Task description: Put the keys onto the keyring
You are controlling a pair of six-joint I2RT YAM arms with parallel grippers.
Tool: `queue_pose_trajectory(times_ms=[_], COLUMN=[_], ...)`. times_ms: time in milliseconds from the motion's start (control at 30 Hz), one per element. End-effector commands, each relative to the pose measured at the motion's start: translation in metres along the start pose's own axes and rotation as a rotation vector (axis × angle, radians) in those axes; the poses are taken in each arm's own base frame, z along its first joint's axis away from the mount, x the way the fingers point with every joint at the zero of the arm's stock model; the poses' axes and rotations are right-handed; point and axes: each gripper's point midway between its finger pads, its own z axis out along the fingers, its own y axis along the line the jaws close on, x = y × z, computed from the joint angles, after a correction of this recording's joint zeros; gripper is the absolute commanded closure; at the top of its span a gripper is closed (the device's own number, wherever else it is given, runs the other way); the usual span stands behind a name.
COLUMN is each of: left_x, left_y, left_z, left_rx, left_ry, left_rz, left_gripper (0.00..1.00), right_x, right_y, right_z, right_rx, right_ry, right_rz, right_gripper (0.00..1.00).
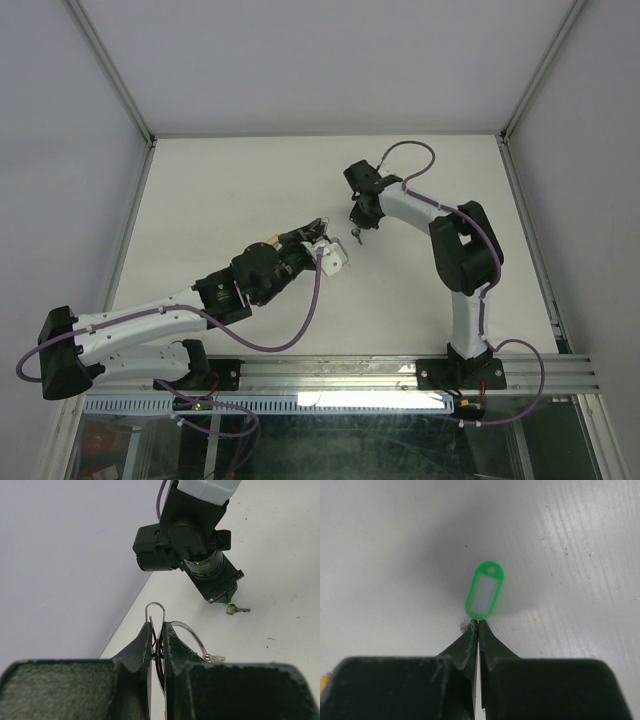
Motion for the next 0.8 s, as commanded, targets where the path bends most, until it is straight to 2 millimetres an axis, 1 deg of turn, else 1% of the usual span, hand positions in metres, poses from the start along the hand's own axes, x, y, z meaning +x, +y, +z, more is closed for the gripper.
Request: queue_pose_trajectory(times_ms=[0,100,200,400,500,600,767], left_x=[-0.018,-0.019,-0.02,-0.027,-0.027,-0.028,-0.028], left_y=[0.019,0.02,0.022,0.028,0.031,0.029,0.024], left_z=[-0.002,-0.003,-0.003,-0.008,-0.008,-0.009,-0.01], left_rx=[-0.056,-0.059,-0.061,-0.073,-0.082,-0.081,-0.082], left_ry=[-0.062,-0.065,-0.069,-0.09,-0.09,-0.087,-0.073], left_rz=[-0.019,-0.02,-0.021,-0.034,-0.034,-0.028,0.007], left_gripper=[1.0,1.0,1.0,1.0,1.0,1.0,1.0], right_x=[-0.032,-0.03,-0.02,-0.001,0.006,0.005,0.005], right_y=[0.018,0.012,0.003,-0.028,-0.044,-0.061,-0.073], right_z=[-0.055,-0.08,-0.108,-0.162,-0.185,-0.205,-0.246], right_rx=[-0.173,-0.241,-0.322,-0.448,-0.479,-0.474,-0.539], right_ry=[-0.097,-0.096,-0.084,-0.114,-0.122,-0.157,-0.206], right_rz=[-0.086,-0.182,-0.29,-0.433,-0.478,-0.497,-0.544], right_gripper=[1.0,1.0,1.0,1.0,1.0,1.0,1.0])
